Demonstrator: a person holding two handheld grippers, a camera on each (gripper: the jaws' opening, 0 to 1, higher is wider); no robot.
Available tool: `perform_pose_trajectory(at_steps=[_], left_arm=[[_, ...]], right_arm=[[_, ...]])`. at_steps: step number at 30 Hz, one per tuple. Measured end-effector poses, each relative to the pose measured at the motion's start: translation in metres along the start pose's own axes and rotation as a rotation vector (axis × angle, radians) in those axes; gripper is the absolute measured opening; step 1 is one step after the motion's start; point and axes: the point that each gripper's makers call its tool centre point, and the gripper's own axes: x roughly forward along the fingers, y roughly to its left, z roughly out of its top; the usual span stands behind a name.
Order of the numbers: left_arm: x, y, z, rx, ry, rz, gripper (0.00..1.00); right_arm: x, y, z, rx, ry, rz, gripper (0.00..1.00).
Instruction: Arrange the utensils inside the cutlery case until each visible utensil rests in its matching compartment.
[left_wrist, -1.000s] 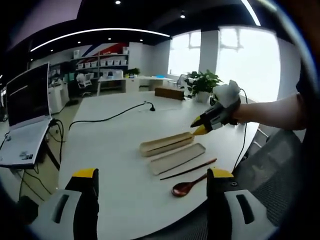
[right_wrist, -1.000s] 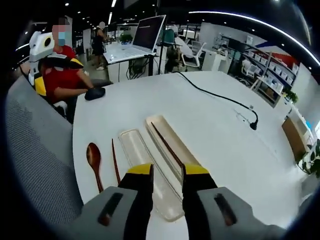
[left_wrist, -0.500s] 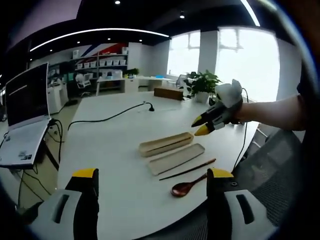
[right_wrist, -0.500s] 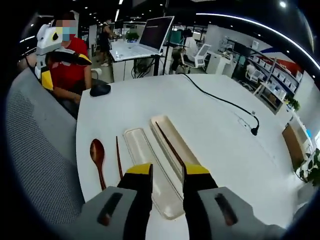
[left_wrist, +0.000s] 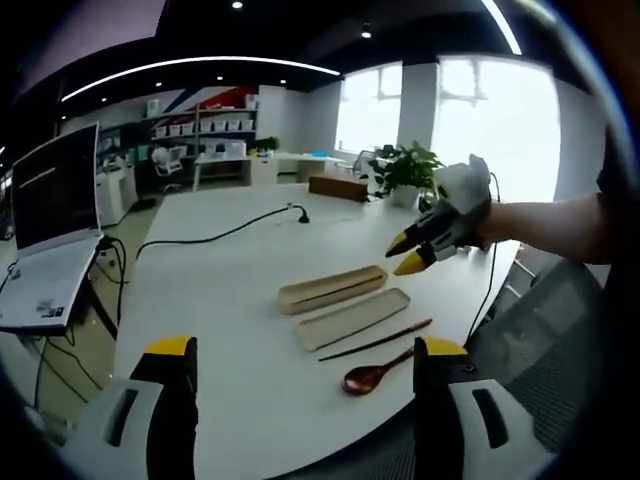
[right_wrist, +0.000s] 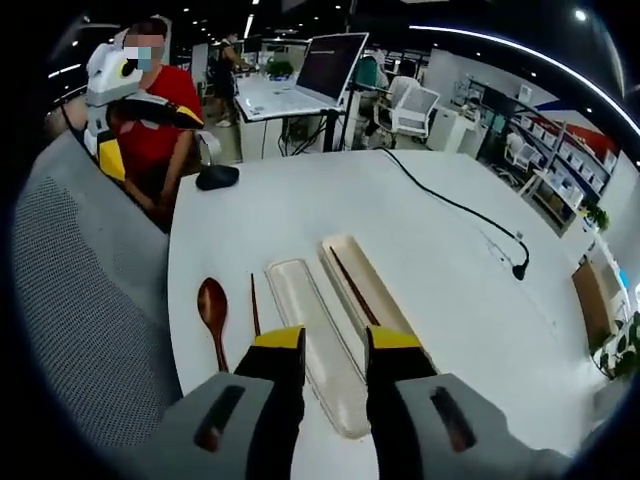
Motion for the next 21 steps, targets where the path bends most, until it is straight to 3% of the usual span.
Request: perform_pose_trajectory(at_steps=[21], left_arm=[[0.0,0.0,-0.001,-0.003,0.004,0.0,0.92]], right_arm=[[0.014,0.037,-0.027,-0.04,0.143,0.161,0.21]])
